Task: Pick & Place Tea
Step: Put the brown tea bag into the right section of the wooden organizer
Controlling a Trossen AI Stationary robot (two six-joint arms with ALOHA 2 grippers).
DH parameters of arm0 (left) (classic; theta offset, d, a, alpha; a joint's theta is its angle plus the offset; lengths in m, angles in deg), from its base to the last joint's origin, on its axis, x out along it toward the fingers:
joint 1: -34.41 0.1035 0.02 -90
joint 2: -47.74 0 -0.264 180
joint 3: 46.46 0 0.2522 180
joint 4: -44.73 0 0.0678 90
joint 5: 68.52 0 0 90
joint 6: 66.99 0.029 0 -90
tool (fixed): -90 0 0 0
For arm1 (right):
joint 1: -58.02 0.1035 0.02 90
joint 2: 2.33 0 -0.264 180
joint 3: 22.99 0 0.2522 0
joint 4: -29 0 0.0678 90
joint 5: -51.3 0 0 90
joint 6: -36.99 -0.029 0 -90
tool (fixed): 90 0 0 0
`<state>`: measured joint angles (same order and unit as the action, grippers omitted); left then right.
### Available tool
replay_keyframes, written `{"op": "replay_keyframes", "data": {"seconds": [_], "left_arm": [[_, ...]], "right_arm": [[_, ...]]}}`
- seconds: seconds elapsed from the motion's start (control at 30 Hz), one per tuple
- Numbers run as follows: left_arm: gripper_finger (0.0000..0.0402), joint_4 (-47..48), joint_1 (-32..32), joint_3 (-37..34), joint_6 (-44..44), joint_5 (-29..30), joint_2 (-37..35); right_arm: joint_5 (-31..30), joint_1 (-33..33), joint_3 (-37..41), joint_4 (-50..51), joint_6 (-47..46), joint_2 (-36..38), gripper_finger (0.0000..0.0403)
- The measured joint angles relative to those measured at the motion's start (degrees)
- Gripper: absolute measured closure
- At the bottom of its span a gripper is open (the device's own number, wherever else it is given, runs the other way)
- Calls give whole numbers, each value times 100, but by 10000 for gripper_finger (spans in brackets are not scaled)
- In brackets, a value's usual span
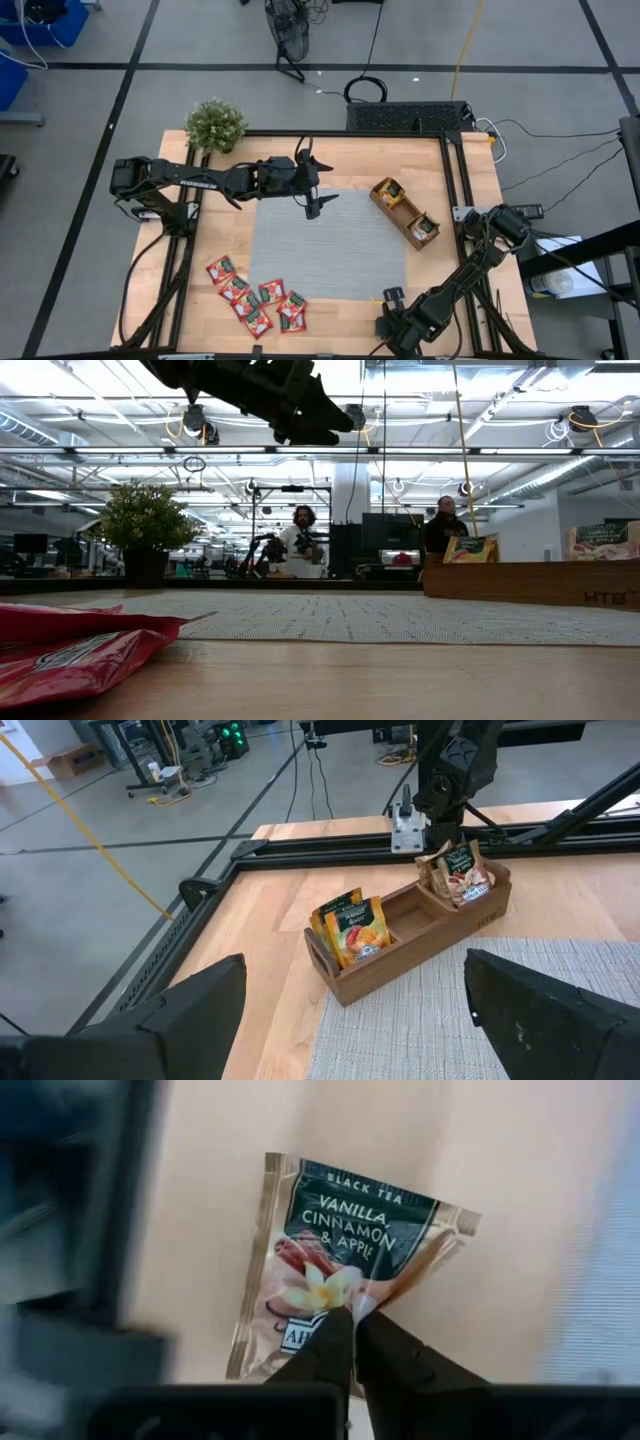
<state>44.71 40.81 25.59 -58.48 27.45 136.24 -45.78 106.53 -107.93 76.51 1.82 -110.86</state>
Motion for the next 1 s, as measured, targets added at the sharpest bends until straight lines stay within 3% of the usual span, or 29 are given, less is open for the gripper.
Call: {"op": "replay_keyframes", "data": {"seconds": [0.07, 0.13, 0.23, 0.33, 0.43, 0.6, 0.7, 1.0], "left_arm": [[36, 0, 0, 2, 0, 2, 1], [36, 0, 1, 1, 0, 2, 0], [36, -1, 2, 1, 0, 2, -1], [36, 0, 0, 0, 0, 0, -1], [36, 0, 2, 0, 0, 1, -2], [36, 0, 0, 0, 0, 2, 0], [36, 0, 1, 0, 0, 0, 0], [36, 0, 1, 0, 0, -1, 0]], "right_arm": [[-720, 68, 0, 408, -185, 218, 399], [-1828, 162, 0, 980, -689, 512, 400], [-3394, 401, 0, 2187, -1981, 896, 401], [-4170, 647, 0, 3523, -3778, 1135, 400], [-4259, 754, 205, 3954, -5096, 1238, 400], [-4192, 580, 900, 4212, -5569, 1422, 401], [-3831, 287, 1332, 4551, -6078, 1429, 401], [-3071, -199, 2068, 4620, -6123, 1430, 402]]}}
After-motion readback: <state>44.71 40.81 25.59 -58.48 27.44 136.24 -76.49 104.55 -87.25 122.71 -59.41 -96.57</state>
